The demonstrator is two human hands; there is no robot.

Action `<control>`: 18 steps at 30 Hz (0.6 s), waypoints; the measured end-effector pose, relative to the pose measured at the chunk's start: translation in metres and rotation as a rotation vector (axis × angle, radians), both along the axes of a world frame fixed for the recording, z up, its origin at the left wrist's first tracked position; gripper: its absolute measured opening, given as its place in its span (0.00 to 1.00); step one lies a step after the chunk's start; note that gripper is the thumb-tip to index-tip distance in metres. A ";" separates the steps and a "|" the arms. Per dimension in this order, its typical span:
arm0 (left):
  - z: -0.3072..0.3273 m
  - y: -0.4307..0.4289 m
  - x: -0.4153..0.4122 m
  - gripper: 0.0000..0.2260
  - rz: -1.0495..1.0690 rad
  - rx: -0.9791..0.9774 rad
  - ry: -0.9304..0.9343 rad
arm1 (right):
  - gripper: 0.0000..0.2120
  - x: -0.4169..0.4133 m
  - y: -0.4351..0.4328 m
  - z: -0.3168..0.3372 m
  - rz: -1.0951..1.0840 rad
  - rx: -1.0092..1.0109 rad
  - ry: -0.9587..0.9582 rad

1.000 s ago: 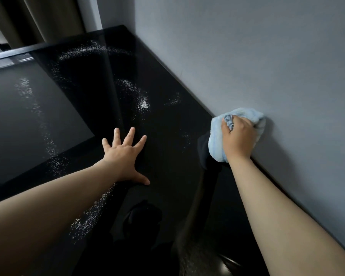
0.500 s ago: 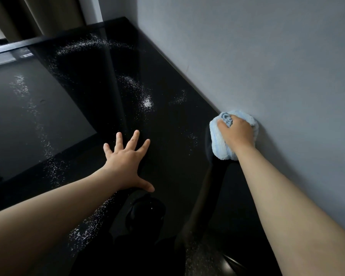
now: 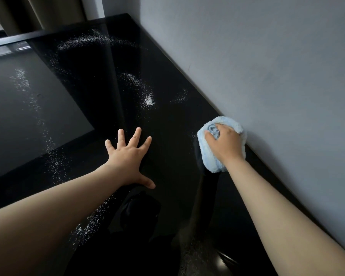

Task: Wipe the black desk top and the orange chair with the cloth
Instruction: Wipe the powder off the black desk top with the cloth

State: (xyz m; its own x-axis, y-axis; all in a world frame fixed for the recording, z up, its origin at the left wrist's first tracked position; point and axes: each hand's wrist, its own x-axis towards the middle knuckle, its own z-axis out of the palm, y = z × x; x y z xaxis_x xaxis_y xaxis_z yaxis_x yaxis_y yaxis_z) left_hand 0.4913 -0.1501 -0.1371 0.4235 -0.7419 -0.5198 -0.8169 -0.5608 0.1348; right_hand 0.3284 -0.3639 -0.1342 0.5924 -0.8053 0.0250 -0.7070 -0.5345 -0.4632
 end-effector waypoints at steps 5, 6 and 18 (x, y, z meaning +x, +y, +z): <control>0.002 0.001 0.000 0.63 -0.002 -0.004 0.014 | 0.16 0.001 0.029 0.001 0.007 0.021 -0.005; 0.003 0.001 0.000 0.63 -0.004 -0.005 0.017 | 0.18 0.001 0.035 0.002 0.008 0.023 -0.006; 0.024 0.040 0.033 0.49 -0.022 -0.110 0.069 | 0.16 0.000 0.098 -0.005 0.070 0.037 -0.039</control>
